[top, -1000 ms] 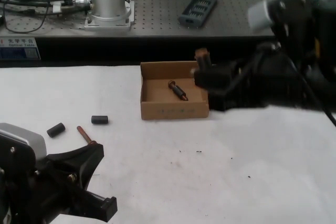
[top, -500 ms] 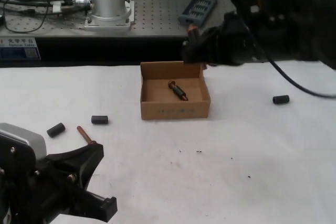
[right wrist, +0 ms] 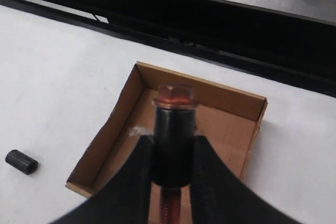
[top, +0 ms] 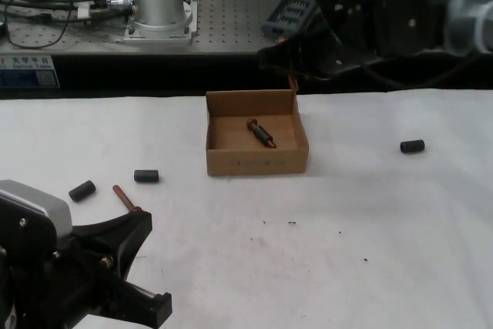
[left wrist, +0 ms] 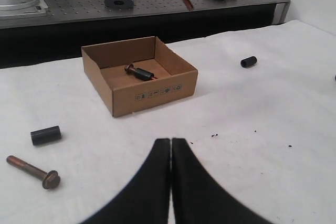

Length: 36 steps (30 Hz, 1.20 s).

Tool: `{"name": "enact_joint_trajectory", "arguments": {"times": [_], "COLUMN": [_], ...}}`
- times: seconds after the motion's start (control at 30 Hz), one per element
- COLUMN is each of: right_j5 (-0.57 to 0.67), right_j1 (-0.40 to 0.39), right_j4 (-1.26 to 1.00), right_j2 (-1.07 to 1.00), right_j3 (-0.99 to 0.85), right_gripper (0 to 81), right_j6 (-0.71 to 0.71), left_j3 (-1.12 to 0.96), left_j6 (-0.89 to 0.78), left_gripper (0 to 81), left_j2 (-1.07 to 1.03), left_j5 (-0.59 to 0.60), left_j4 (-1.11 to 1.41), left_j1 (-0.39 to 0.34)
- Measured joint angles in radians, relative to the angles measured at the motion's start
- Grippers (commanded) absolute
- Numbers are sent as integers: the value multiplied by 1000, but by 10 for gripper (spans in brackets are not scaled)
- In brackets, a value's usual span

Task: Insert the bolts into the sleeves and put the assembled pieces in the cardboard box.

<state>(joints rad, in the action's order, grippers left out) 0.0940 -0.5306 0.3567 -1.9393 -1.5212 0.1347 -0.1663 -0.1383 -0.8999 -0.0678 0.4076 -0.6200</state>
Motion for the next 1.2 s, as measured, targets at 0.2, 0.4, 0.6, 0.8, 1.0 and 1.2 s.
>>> {"name": "enact_joint_trajectory", "arguments": {"times": [0.2,0.4,0.6,0.8,1.0,1.2], "right_j5": [2,5,5,5,5,5], "right_j1": [4,4,7,15,16,16], "right_j4": [3,5,-7,-9,-11,11], "right_j2": [-108,-229,-295,-317,-317,-317], "right_j3": [-77,-143,-155,-155,-157,-157], "right_gripper": [66,66,66,66,51,204], "right_j6": [16,37,41,50,50,52], "left_j3": [0,0,0,0,0,0], "left_j6": [0,0,0,0,8,11], "left_gripper": [6,6,6,6,6,6], "left_j2": [0,0,0,0,0,0], "left_j5": [0,0,0,0,0,0], "left_j4": [0,0,0,0,0,0], "left_j1": [0,0,0,0,0,0]}}
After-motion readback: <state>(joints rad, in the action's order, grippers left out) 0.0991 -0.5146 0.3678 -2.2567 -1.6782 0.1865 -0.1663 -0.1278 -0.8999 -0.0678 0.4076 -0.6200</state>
